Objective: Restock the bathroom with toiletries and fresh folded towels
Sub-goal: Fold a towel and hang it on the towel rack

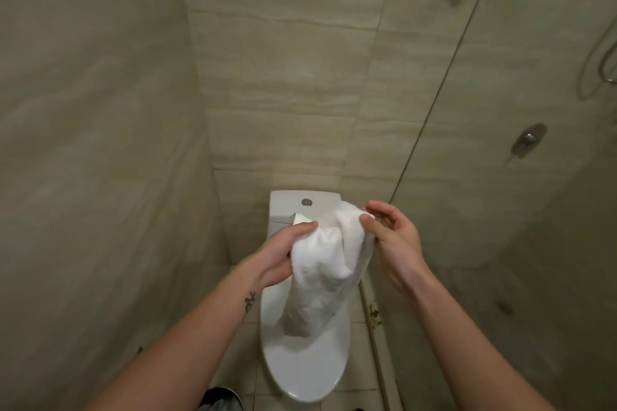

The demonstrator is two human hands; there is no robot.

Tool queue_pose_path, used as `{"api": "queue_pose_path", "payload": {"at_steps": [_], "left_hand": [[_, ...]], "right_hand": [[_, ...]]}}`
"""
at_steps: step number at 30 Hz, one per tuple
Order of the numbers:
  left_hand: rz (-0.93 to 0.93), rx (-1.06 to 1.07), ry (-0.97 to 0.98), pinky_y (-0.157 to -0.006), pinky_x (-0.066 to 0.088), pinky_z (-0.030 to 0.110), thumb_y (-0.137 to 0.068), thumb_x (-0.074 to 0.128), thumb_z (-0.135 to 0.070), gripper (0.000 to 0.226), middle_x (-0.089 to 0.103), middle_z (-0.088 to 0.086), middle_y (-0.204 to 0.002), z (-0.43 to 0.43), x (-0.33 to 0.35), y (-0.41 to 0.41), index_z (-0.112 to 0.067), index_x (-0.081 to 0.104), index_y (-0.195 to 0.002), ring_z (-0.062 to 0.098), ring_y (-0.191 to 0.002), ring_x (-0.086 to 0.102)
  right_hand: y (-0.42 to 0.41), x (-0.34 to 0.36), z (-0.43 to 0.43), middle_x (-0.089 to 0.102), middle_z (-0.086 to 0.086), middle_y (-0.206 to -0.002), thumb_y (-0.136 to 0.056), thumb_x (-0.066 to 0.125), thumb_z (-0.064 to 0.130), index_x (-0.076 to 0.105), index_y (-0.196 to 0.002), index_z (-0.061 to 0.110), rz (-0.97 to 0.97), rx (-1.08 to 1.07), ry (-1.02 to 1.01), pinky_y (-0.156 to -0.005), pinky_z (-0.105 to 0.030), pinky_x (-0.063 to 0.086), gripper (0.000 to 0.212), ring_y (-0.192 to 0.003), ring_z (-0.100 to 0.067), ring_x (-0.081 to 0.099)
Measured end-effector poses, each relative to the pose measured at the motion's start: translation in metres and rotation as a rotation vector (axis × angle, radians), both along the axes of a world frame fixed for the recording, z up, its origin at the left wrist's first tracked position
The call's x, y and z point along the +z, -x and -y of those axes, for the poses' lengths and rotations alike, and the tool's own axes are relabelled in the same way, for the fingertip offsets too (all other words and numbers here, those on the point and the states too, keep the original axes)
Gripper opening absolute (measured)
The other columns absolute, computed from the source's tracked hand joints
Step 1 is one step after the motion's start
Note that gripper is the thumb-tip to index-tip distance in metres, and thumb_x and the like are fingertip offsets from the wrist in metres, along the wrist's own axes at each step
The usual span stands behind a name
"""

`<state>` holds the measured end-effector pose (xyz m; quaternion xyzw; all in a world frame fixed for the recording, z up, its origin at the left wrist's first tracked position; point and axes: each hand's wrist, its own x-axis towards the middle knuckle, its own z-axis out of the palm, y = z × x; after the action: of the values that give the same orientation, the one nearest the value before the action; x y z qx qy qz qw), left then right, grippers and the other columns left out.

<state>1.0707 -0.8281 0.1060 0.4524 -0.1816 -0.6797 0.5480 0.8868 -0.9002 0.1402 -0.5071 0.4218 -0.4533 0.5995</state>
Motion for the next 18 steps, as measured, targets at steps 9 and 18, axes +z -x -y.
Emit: {"api": "queue_pose_path", "payload": {"at_steps": [9, 18], "left_hand": [[0.145, 0.250, 0.121, -0.099, 0.050, 0.049, -0.095, 0.061, -0.012, 0.035, 0.069, 0.020, -0.120, 0.038, 0.003, -0.011, -0.006, 0.059, -0.129, 0.036, -0.114, 0.064], [0.364, 0.507, 0.060, -0.067, 0.057, 0.032, -0.089, 0.072, -0.017, 0.027, 0.074, 0.014, -0.104, 0.092, 0.020, -0.019, -0.009, 0.065, -0.114, 0.023, -0.086, 0.073]], "right_hand": [[-0.008, 0.000, 0.048, 0.074, -0.005, -0.095, -0.083, 0.076, 0.008, 0.070, -0.103, 0.013, -0.015, 0.063, 0.039, -0.078, -0.022, 0.055, 0.022, -0.086, -0.011, 0.068], [-0.030, -0.016, 0.121, 0.066, -0.007, -0.096, -0.081, 0.070, -0.004, 0.069, -0.089, 0.024, -0.245, 0.092, 0.233, -0.072, -0.015, 0.051, 0.029, -0.084, -0.012, 0.060]]}}
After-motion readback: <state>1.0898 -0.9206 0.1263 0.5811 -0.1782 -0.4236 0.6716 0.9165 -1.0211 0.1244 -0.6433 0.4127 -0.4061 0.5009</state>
